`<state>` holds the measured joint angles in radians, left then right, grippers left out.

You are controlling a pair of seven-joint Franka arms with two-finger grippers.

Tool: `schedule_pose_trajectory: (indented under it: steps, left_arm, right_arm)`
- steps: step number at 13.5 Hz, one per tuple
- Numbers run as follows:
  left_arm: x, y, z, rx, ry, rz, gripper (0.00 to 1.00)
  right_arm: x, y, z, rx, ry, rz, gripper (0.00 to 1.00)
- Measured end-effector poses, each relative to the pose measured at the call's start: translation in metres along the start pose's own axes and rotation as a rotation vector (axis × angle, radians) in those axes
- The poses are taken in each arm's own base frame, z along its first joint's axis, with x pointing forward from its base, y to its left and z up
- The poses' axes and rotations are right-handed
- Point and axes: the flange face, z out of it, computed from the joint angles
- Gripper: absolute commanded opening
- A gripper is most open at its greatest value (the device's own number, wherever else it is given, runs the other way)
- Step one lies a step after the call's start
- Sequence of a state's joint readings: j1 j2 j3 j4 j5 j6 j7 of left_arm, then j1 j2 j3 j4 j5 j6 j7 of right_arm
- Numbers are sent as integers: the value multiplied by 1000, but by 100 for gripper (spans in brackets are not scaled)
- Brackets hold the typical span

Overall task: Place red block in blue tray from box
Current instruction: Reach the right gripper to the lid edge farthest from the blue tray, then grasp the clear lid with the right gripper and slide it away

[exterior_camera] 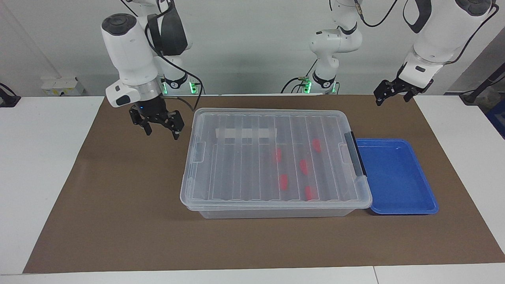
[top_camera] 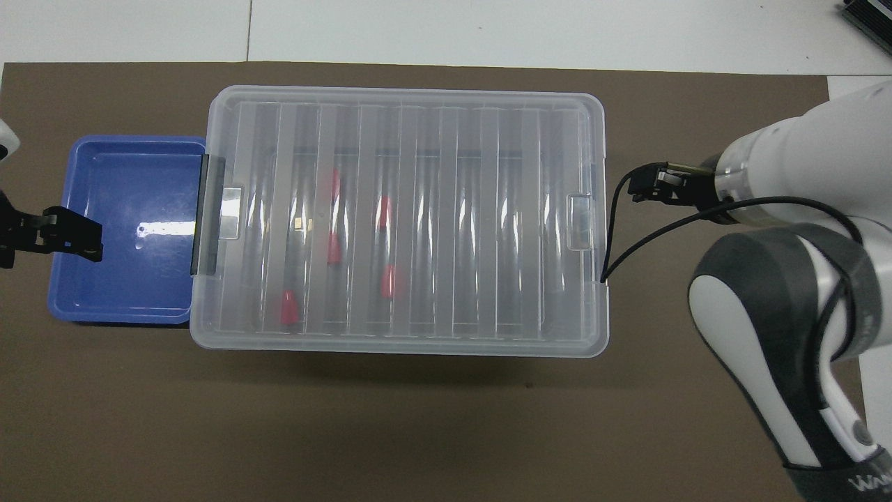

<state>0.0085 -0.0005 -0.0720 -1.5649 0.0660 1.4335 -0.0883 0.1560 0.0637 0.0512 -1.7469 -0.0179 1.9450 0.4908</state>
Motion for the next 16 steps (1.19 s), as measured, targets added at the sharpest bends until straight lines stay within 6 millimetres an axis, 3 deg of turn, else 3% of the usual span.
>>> schedule_pose_trajectory:
  steps: [4,7,9,12,16]
  left_arm:
    - [0,0,0,0,0,0,100]
    - [0,0,0,0,0,0,100]
    - [0,0,0,0,0,0,100]
    - [0,0,0,0,0,0,100]
    - [0,0,0,0,0,0,100]
  right_arm:
    - [-13,-38,39,7,-11,-7,97]
    - [-31,-49,68,-2,-31,-27,96]
    - [-37,-42,80,-18,-41,-29,96]
    - [-38,-30,77,-41,-34,-53,96]
    - [-27,2,79,-59,-51,-113,96]
